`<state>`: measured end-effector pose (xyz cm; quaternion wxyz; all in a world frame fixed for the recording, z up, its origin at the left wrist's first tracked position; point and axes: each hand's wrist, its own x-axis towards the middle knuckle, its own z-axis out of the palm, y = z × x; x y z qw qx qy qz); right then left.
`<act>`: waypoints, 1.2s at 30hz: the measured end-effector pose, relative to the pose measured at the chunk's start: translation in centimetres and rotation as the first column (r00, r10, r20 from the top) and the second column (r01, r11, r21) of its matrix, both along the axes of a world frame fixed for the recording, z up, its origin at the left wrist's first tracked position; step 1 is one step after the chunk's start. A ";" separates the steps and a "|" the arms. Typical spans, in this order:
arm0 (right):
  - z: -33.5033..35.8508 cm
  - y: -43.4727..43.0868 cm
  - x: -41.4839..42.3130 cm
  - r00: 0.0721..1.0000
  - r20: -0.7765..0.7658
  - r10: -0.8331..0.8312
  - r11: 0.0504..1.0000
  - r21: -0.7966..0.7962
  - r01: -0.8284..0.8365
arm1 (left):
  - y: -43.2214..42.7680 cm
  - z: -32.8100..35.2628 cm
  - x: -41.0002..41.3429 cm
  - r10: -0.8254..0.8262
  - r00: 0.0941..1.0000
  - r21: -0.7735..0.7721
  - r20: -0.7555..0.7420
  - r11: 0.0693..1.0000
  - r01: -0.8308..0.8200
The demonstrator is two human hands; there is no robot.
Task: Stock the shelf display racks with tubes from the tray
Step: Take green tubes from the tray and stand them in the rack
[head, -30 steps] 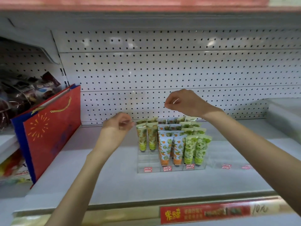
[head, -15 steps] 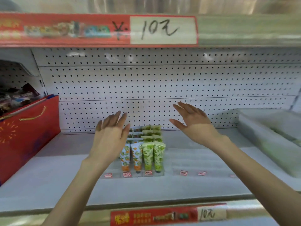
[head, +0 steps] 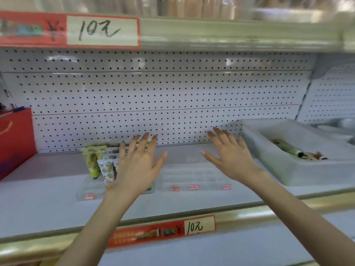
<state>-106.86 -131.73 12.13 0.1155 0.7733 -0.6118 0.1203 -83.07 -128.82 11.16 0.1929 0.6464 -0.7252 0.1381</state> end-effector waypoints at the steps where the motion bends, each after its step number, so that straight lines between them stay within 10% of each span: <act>1: 0.0 0.4 -0.5 1.000 0.008 -0.016 1.000 -0.009 0.016 | 0.1 0.0 -0.5 -0.012 1.000 0.005 0.005 1.000 0.012; 36: 0.2 -2.0 -24.1 0.989 0.048 -0.143 0.990 0.007 0.143 | -4.6 0.6 -24.3 -0.167 0.985 0.011 -0.038 0.986 0.168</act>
